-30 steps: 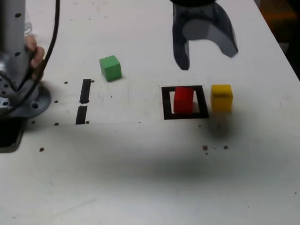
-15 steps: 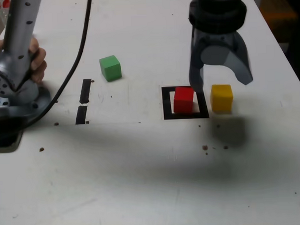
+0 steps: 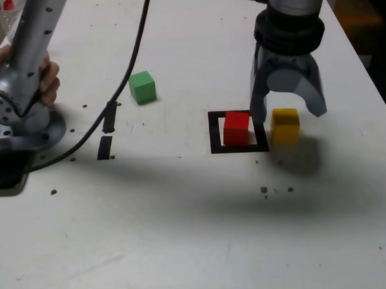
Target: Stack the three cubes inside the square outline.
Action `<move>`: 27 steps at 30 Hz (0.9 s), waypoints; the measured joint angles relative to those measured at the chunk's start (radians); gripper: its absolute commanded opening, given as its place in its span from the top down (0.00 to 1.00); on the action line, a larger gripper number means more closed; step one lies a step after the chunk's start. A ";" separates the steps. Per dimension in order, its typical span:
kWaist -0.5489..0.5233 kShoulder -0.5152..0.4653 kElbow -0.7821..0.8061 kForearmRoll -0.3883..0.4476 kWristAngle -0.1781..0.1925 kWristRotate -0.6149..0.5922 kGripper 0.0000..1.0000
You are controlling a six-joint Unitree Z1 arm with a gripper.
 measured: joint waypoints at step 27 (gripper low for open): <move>0.039 0.087 0.001 -0.087 -0.025 0.012 0.77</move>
